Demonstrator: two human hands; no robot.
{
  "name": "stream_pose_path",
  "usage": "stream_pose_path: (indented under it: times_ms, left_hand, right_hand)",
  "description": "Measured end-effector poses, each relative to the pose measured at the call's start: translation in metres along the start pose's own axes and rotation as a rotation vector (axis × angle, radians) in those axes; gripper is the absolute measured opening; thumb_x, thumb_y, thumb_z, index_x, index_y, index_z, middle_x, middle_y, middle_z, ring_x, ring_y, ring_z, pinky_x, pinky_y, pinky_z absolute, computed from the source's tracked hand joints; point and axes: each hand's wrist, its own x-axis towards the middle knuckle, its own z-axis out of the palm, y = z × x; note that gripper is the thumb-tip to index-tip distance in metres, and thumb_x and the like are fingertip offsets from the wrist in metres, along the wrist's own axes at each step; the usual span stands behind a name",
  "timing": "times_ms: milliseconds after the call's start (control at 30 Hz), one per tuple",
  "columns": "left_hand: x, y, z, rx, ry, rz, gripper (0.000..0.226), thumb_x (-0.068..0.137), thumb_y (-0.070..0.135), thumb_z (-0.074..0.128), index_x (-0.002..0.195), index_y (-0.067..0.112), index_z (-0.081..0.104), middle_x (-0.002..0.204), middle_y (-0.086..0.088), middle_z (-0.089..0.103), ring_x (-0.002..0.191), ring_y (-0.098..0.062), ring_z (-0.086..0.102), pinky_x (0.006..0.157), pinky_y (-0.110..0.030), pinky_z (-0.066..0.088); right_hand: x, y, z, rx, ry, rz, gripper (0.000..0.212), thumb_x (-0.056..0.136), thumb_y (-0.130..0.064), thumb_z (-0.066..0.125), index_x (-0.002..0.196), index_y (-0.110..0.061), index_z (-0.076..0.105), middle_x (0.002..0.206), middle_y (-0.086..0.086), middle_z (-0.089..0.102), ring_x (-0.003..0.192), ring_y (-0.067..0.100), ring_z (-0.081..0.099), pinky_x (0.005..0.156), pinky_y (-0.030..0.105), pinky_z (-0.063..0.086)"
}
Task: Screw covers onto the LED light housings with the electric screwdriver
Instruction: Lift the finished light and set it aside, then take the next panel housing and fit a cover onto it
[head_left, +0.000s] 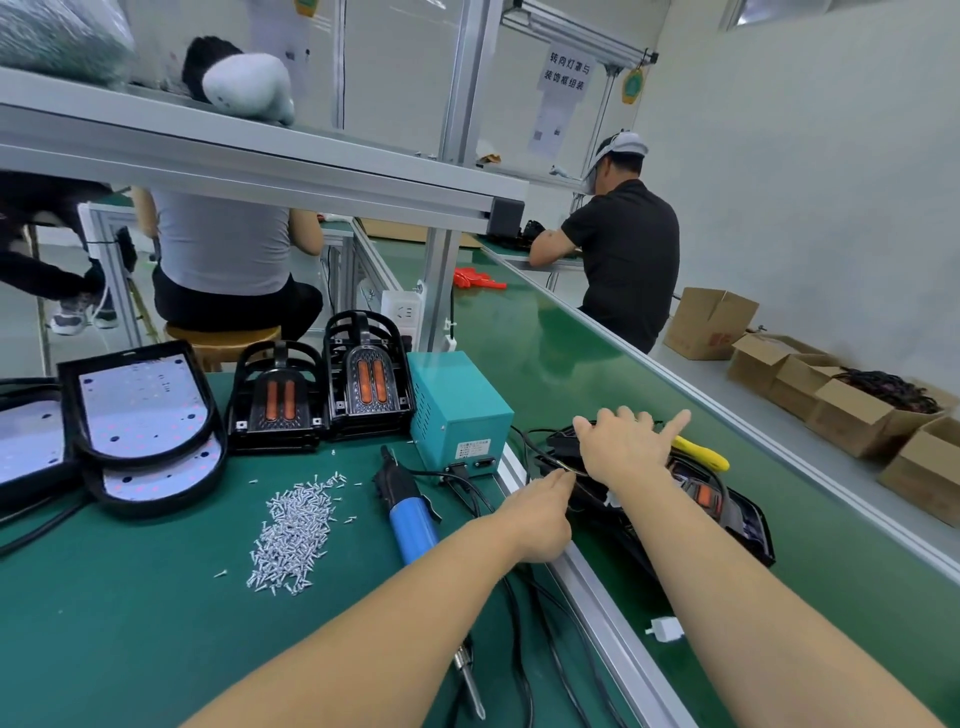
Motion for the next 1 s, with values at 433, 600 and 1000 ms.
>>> stream_pose_path:
  times_ms: [433, 600, 1000]
  left_hand:
    - [-0.074, -0.047, -0.037, 0.064, 0.289, -0.009, 0.073, 0.073, -0.010, 0.036, 0.143, 0.010, 0.031, 0.141, -0.009, 0.041, 0.131, -0.026, 0.036, 0.110, -0.035, 0.029]
    - [-0.122, -0.088, -0.058, 0.057, 0.473, -0.043, 0.078, 0.068, -0.010, 0.037, 0.142, 0.013, 0.033, 0.139, -0.006, 0.043, 0.129, -0.023, 0.037, 0.107, -0.035, 0.030]
    - [-0.206, -0.162, -0.081, 0.233, 0.523, -0.382, 0.089, 0.076, -0.005, 0.037, 0.152, 0.022, -0.002, 0.160, 0.009, -0.002, 0.146, -0.011, -0.005, 0.118, -0.038, -0.006]
  right_hand:
    - [-0.050, -0.099, -0.042, 0.333, 0.104, -0.316, 0.051, 0.104, -0.043, 0.015, 0.137, -0.020, 0.045, 0.138, 0.001, 0.050, 0.132, 0.024, 0.041, 0.111, 0.068, -0.007]
    - [-0.081, -0.147, -0.042, 0.412, 0.091, -0.463, 0.053, 0.104, -0.050, 0.017, 0.146, -0.023, 0.037, 0.148, -0.002, 0.043, 0.138, 0.022, 0.035, 0.111, 0.067, -0.008]
    - [-0.140, -0.244, -0.030, 0.467, -0.026, -0.684, 0.056, 0.104, -0.050, 0.017, 0.154, -0.025, 0.023, 0.159, -0.003, 0.026, 0.147, 0.020, 0.020, 0.111, 0.064, -0.013]
